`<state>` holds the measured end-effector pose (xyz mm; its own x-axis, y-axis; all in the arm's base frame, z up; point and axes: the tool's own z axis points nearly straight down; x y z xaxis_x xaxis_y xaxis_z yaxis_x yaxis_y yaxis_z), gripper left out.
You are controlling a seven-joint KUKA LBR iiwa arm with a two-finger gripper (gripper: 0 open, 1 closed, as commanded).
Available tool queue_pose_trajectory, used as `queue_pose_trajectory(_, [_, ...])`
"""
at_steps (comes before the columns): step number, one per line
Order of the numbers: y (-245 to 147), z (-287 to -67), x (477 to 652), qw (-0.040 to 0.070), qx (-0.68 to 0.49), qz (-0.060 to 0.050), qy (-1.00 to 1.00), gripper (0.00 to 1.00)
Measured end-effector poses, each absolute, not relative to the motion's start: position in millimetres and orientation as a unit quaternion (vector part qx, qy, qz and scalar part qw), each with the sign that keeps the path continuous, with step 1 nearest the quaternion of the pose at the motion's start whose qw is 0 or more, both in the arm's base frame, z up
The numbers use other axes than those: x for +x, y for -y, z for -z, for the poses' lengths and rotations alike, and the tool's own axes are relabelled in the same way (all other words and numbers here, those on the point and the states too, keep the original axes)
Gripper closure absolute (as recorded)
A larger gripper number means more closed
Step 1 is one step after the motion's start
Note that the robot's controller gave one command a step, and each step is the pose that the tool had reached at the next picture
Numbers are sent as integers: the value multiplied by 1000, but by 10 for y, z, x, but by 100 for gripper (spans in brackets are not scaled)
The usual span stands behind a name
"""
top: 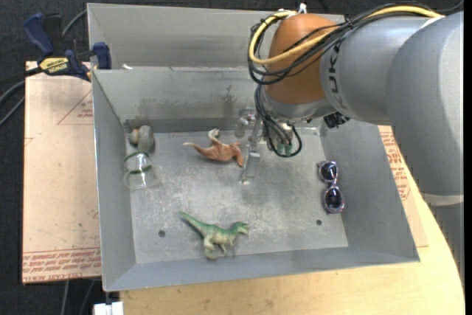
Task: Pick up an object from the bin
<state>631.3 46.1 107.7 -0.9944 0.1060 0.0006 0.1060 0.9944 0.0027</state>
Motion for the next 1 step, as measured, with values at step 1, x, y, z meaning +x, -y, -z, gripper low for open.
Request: queue_pose_trajectory(1, [-342,-690,6405,-3,70,1,998,0])
